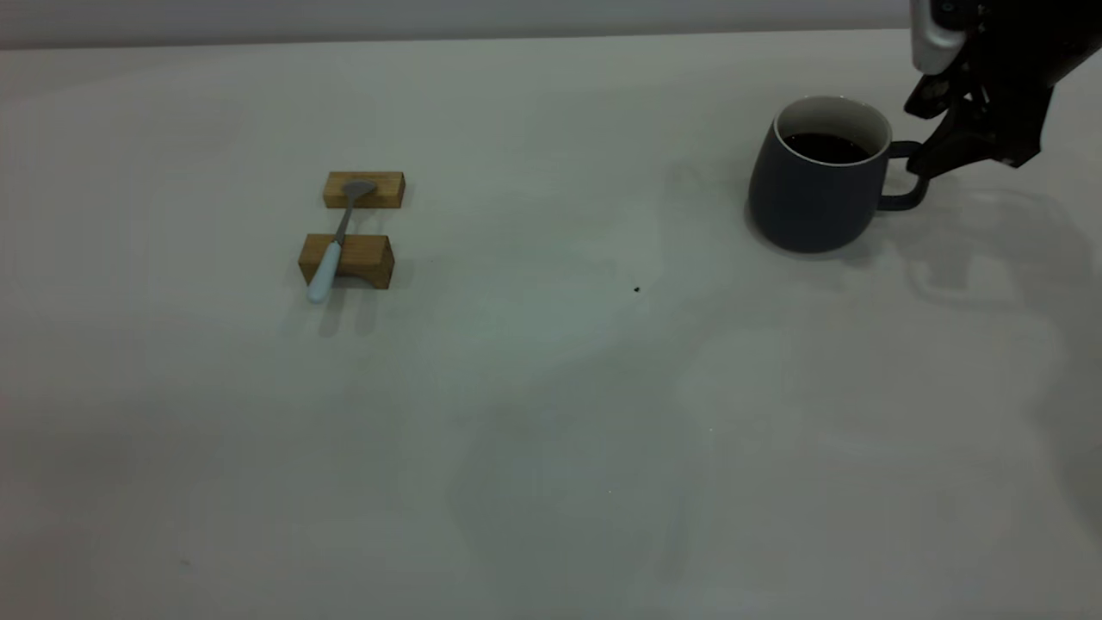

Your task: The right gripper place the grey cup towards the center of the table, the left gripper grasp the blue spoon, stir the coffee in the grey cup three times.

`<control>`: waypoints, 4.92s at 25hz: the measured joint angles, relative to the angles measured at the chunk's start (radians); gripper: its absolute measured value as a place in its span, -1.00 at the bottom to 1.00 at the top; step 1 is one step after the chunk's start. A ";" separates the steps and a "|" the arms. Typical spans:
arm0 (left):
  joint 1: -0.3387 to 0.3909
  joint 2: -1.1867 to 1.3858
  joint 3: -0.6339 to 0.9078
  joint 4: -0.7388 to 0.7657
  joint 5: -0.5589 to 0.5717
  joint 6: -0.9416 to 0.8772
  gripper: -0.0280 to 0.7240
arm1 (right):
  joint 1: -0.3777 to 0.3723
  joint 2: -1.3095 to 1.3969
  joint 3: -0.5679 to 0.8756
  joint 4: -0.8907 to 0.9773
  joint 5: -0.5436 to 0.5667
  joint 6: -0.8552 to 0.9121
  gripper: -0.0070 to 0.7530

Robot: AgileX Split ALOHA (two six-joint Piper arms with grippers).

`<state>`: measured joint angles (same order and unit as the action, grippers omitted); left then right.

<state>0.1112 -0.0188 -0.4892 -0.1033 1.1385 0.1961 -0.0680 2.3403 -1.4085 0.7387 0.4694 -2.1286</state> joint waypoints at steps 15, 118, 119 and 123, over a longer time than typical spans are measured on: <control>0.000 0.000 0.000 0.000 0.000 0.000 0.36 | 0.020 0.111 -0.028 0.003 0.015 0.000 0.26; 0.000 0.000 0.000 -0.001 0.000 0.000 0.36 | 0.248 0.097 -0.208 -0.060 0.359 0.536 0.47; 0.000 0.000 0.000 -0.001 0.000 0.000 0.36 | 0.240 0.075 -0.208 -0.063 0.373 0.625 0.47; 0.000 0.000 0.000 -0.001 0.000 0.000 0.36 | 0.221 -0.073 -0.208 -0.079 0.389 1.065 0.47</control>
<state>0.1112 -0.0188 -0.4892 -0.1042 1.1385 0.1961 0.1533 2.2670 -1.6165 0.6601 0.8580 -1.0640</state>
